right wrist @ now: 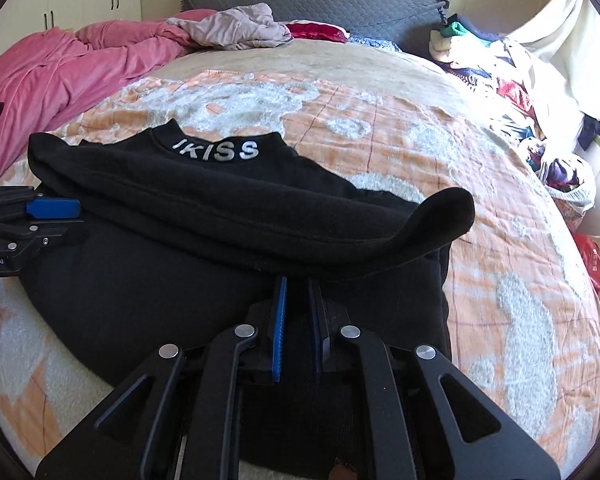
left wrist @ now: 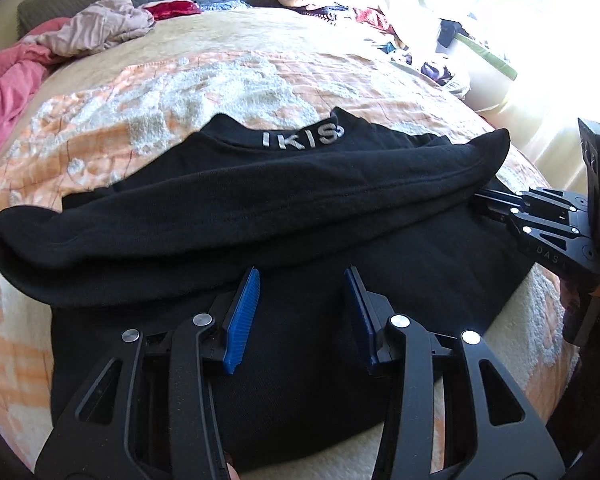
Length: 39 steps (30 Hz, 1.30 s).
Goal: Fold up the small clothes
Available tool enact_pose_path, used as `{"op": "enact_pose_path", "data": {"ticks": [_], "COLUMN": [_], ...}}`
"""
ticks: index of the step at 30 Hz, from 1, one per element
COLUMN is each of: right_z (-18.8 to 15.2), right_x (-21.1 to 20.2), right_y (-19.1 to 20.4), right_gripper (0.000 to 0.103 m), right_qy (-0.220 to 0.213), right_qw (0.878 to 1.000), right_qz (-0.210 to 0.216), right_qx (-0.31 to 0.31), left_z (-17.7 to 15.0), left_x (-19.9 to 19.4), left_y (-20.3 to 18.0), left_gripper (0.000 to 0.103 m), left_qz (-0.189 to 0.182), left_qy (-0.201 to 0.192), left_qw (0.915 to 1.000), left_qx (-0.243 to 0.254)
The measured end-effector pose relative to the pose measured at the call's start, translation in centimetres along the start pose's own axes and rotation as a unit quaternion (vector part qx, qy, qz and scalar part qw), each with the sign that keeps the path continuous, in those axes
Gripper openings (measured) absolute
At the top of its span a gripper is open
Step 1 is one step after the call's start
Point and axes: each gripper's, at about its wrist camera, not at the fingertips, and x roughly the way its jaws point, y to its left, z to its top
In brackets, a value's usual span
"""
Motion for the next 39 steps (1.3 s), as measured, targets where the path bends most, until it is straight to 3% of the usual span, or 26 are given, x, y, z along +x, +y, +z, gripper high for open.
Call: {"op": "enact_pose_path", "data": {"ticks": [5,7,8,17,25,31,39], "right_z": [1.3,1.6,1.8,3.4,3.7,2.7,-0.8], "right_x": [0.2,0.2,0.2,0.8,-0.2,-0.2,0.1], "right_y": [-0.9,-1.7,-2.2,-6.4,-9.1,-10.0,-9.9], "right_gripper": [0.010,0.012,0.012,0.023,0.043,0.056,0.056], "right_qy": [-0.026,-0.034,-0.037,-0.051,-0.064,-0.032,0.017], "right_qw": [1.000,0.999,0.999,0.994,0.989,0.990,0.985], "right_qz": [-0.003,0.001,0.003,-0.003,-0.026,-0.026,0.002], "right_qx": [0.007,0.024,0.035,0.095,0.131,0.135,0.171], "left_z": [1.2,1.6,1.7,2.3,0.4,-1.7,-3.3], "left_x": [0.4,0.1,-0.1,-3.6,-4.7,-4.2,-4.7], "left_y": [1.5,2.5,3.1,7.8,11.0,11.5,10.4], "left_gripper": [0.047,0.064,0.065,0.068,0.068,0.068,0.068], "left_qz": [0.017,0.032,0.041,0.044,0.052,0.043,0.030], "left_qy": [-0.021,-0.036,-0.041,-0.089,-0.081,-0.059,-0.039], "left_qw": [0.9996,0.9987,0.9980,0.9880,0.9778,0.9747,0.9756], "left_qx": [-0.002,-0.018,-0.028,-0.118,-0.186,-0.211,-0.214]}}
